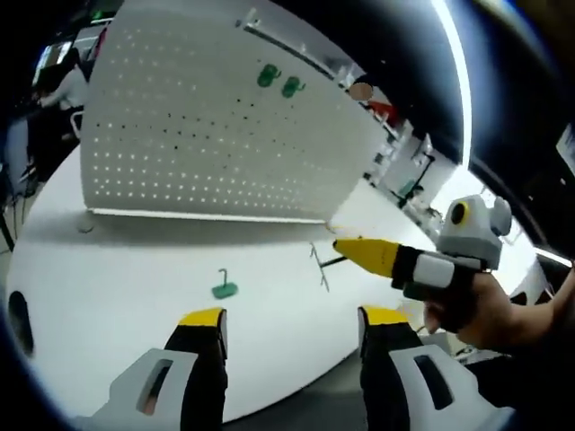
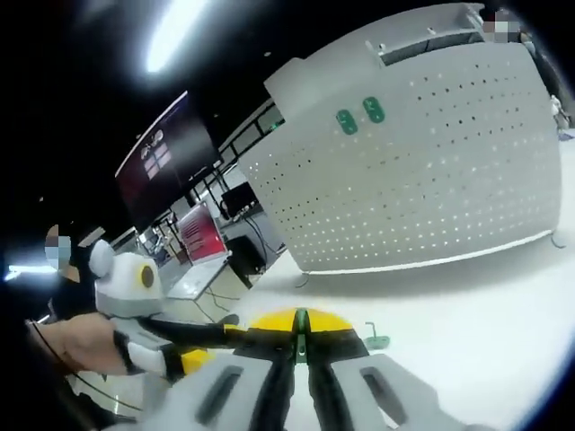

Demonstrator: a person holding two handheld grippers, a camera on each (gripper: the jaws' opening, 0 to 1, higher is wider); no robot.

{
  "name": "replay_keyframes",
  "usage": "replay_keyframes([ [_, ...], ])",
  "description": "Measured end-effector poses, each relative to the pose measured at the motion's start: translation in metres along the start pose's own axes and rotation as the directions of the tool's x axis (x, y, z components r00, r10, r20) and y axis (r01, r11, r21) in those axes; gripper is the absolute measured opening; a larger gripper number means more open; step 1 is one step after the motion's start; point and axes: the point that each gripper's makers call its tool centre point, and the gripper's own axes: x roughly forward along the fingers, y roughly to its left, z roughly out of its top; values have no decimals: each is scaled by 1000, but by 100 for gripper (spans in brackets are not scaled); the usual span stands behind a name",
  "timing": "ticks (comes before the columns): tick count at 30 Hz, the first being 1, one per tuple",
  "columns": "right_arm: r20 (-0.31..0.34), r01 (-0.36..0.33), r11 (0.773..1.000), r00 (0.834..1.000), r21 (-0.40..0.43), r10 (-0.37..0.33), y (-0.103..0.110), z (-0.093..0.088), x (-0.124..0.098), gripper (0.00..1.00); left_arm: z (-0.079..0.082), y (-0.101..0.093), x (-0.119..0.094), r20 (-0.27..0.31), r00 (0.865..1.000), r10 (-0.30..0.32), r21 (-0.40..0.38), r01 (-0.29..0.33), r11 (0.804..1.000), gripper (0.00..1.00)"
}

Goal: Insert the hook assembly into the mounting plate slot until the hook locks in place.

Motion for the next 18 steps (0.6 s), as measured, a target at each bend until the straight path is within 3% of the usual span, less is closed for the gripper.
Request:
replay_keyframes([
  [6, 7, -27, 999, 1000, 18, 27, 15, -4, 0, 0, -4, -4, 5, -2, 1000, -15, -23, 15, 1000, 53],
  [18, 25, -80, 996, 996, -44, 81, 38, -2, 5, 0, 13, -9, 0, 62, 996, -58, -44, 61, 997, 22],
])
